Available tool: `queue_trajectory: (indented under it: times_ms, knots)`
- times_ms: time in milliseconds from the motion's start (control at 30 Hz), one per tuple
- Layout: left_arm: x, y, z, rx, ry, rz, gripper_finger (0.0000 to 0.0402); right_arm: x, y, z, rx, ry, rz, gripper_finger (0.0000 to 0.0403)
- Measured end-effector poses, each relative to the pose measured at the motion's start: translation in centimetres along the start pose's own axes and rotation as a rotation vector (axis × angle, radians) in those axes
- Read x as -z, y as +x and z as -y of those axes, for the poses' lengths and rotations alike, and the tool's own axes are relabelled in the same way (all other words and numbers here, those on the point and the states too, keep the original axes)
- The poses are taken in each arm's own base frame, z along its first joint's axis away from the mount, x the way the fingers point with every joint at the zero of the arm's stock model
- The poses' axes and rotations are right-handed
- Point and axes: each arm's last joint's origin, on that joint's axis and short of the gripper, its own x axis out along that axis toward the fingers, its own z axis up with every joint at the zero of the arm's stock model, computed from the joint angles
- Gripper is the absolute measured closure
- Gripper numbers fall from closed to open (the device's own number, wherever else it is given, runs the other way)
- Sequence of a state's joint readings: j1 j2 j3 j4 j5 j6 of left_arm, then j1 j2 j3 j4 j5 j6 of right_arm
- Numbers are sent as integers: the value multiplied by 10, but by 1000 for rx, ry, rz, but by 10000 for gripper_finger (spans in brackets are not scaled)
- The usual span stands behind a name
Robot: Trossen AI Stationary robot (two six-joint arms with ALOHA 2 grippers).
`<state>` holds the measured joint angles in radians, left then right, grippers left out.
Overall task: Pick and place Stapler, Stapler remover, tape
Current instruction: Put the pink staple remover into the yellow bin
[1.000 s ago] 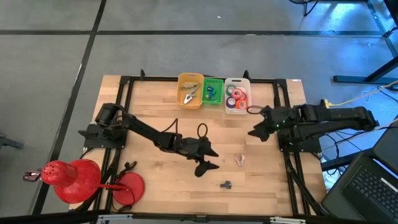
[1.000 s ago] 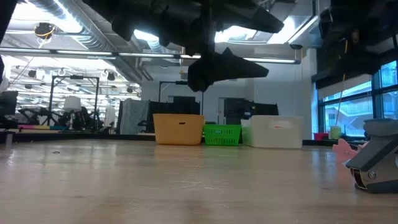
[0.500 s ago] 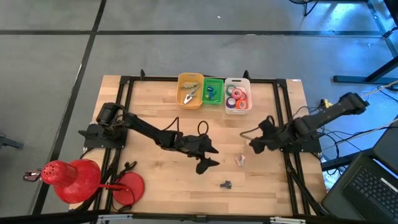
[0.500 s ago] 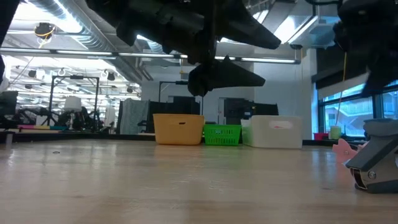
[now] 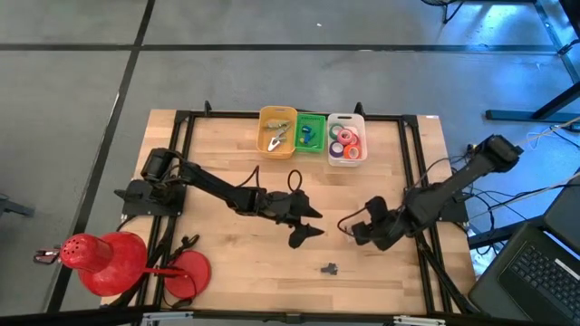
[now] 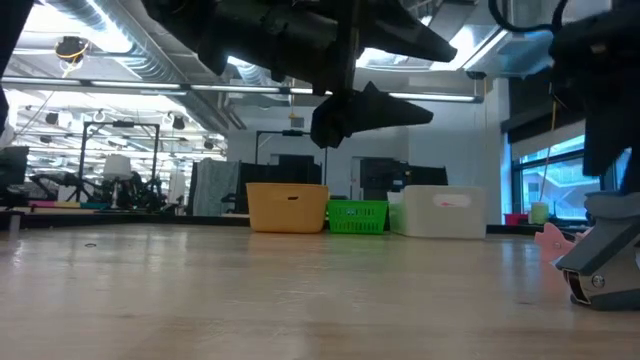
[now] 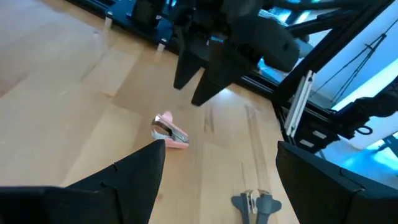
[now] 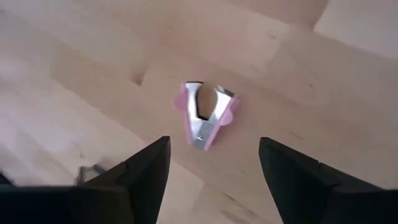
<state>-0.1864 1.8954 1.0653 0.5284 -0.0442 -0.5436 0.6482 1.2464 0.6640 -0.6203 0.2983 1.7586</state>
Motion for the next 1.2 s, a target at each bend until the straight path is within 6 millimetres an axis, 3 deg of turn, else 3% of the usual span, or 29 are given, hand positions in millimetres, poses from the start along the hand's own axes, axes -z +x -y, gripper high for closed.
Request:
queue_trajectory:
  times_ms: [667,1200]
  knots:
    - [-2,0,2,30,-23,19,107,13,30,-5,43,84,64,202]
    - [-3,0,3,38,-23,29,107,12,37,-3,73,79,94,250]
